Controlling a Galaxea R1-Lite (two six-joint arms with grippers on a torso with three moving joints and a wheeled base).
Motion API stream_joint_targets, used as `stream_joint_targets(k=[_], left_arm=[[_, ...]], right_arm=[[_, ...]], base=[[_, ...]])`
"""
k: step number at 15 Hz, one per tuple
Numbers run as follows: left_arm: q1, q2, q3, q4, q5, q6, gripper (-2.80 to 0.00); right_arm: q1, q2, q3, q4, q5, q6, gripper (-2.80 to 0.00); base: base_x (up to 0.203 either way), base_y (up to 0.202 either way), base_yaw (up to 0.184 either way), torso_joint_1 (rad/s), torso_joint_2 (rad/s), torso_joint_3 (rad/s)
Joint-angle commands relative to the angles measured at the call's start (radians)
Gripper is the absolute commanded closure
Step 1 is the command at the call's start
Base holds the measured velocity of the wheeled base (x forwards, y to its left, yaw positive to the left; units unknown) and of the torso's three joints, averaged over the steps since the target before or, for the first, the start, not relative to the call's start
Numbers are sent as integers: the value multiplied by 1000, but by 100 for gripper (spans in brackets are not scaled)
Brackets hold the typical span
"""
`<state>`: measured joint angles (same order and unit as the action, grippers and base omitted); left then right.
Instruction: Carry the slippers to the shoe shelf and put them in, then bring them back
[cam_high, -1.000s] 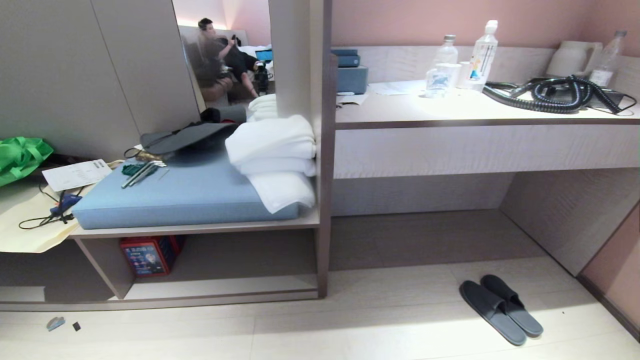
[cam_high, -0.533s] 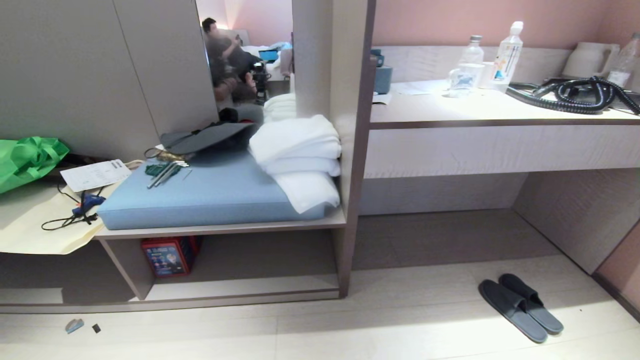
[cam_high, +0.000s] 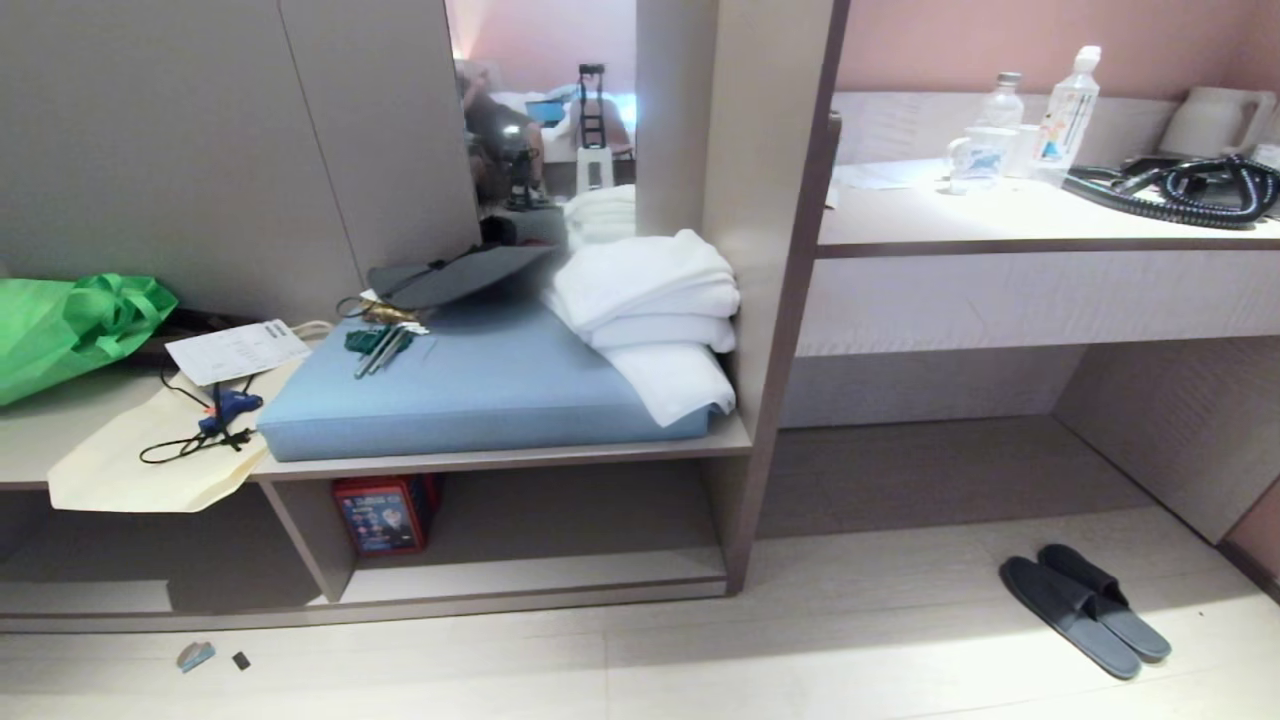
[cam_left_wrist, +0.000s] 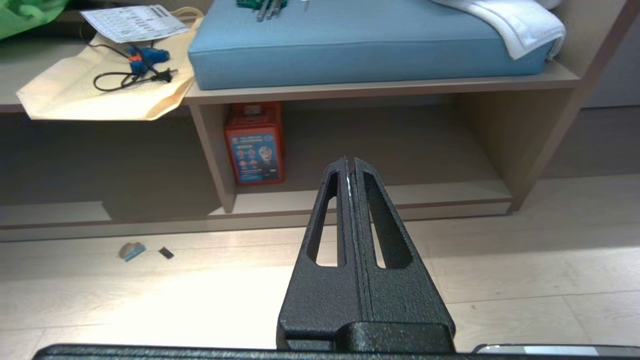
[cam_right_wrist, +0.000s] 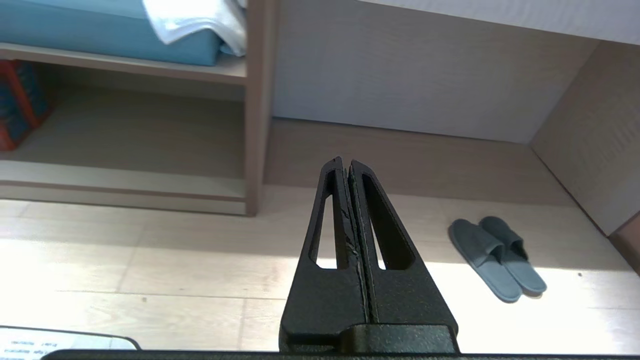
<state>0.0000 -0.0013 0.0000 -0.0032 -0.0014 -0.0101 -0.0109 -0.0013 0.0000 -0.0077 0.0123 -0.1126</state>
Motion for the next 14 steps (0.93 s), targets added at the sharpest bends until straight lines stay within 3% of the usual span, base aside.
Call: stream_joint_targets(k=[1, 14], left_arm=[[0, 1, 0, 0, 0, -1, 0], [0, 1, 0, 0, 0, 1, 0]], right_arm=[[0, 1, 1, 0, 0, -1, 0], [-1, 1, 1, -1, 0, -1, 0]], base=[[0, 191, 1, 3, 7, 10], [0, 195, -2, 3, 2, 2]])
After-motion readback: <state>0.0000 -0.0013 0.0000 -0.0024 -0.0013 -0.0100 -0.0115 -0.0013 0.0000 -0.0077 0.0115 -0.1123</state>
